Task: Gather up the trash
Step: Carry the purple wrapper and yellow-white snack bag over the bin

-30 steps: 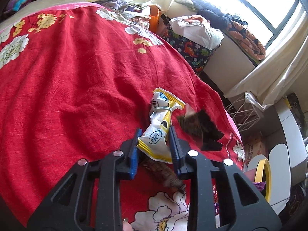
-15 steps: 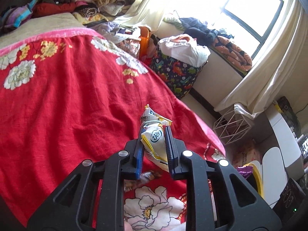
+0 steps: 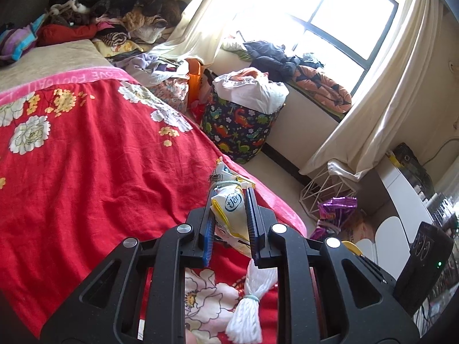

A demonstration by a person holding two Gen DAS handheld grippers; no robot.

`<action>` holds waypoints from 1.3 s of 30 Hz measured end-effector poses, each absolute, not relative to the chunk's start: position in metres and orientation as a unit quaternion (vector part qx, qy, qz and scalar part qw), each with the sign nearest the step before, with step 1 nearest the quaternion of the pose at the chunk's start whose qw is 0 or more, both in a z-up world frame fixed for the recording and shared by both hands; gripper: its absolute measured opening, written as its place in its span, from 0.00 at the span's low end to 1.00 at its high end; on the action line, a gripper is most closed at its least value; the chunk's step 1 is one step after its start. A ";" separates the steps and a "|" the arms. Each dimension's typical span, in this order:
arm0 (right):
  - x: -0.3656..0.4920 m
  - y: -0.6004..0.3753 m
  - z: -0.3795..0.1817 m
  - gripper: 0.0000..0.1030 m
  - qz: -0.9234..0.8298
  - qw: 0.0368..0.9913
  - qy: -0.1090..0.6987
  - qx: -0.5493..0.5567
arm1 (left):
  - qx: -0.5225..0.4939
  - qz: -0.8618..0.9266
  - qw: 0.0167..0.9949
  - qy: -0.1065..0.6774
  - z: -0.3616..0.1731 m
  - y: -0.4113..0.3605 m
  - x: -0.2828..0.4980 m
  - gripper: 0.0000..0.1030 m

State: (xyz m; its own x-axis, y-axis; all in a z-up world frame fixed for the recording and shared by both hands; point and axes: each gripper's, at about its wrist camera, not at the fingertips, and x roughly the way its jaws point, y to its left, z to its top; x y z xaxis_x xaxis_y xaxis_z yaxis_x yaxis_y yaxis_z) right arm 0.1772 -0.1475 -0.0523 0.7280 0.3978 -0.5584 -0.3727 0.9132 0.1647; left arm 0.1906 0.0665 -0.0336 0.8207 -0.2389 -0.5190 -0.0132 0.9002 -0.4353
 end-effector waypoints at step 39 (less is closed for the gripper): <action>0.118 -0.262 -0.035 0.15 0.108 0.948 0.281 0.098 | -0.164 -0.190 0.928 0.274 0.007 -0.040 0.160 0.13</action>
